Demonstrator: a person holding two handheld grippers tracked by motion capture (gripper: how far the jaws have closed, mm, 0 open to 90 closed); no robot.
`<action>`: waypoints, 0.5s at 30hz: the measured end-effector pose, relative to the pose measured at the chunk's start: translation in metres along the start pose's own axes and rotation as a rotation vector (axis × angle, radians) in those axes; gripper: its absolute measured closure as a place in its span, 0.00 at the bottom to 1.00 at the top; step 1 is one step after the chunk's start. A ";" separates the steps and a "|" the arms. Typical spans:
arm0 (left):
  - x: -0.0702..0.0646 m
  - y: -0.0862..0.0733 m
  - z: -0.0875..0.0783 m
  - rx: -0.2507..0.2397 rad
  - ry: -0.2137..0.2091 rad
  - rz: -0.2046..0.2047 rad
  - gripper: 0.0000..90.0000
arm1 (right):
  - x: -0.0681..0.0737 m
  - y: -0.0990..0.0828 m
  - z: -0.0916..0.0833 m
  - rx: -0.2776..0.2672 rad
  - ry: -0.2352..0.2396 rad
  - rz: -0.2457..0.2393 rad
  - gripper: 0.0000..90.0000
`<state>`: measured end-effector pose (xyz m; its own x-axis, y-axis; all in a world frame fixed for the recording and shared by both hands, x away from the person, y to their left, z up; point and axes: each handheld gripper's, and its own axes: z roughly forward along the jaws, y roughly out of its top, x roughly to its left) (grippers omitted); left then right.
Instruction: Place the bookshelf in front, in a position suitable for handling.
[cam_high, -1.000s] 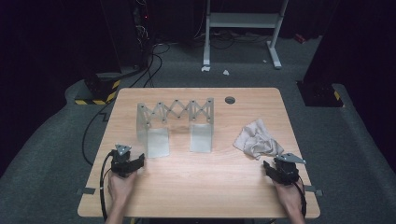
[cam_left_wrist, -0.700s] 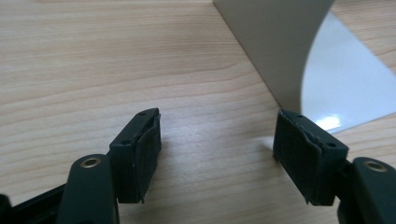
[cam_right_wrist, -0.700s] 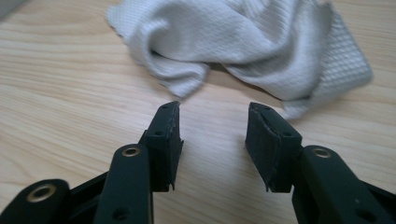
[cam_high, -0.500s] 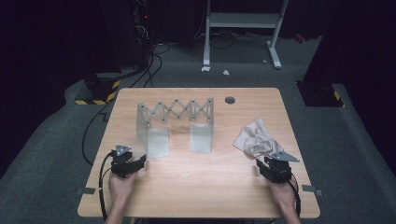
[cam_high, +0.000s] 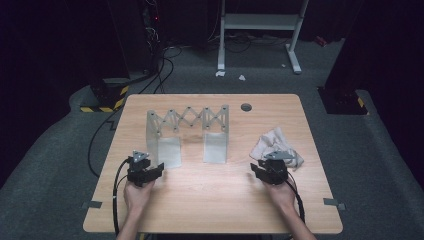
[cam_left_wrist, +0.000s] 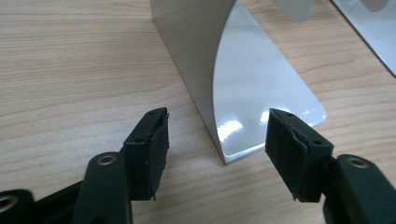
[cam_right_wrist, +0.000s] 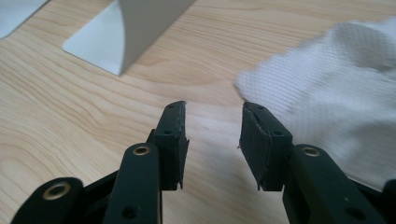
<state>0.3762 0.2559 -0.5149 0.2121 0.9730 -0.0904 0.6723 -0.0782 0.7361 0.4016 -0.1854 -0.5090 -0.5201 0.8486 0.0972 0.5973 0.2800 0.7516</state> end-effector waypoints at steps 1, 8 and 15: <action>0.000 0.000 0.000 0.000 0.000 0.000 0.46 | 0.003 0.002 0.005 0.002 0.010 -0.004 0.67; 0.001 0.007 0.008 -0.019 -0.017 -0.026 0.59 | 0.028 0.019 0.037 0.021 0.075 -0.016 0.65; 0.002 0.009 0.011 -0.019 -0.049 -0.051 0.76 | 0.043 0.034 0.057 0.002 0.092 0.026 0.65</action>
<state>0.3903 0.2552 -0.5155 0.2129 0.9637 -0.1608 0.6695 -0.0240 0.7425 0.4346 -0.1135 -0.5163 -0.5582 0.8108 0.1759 0.6124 0.2597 0.7467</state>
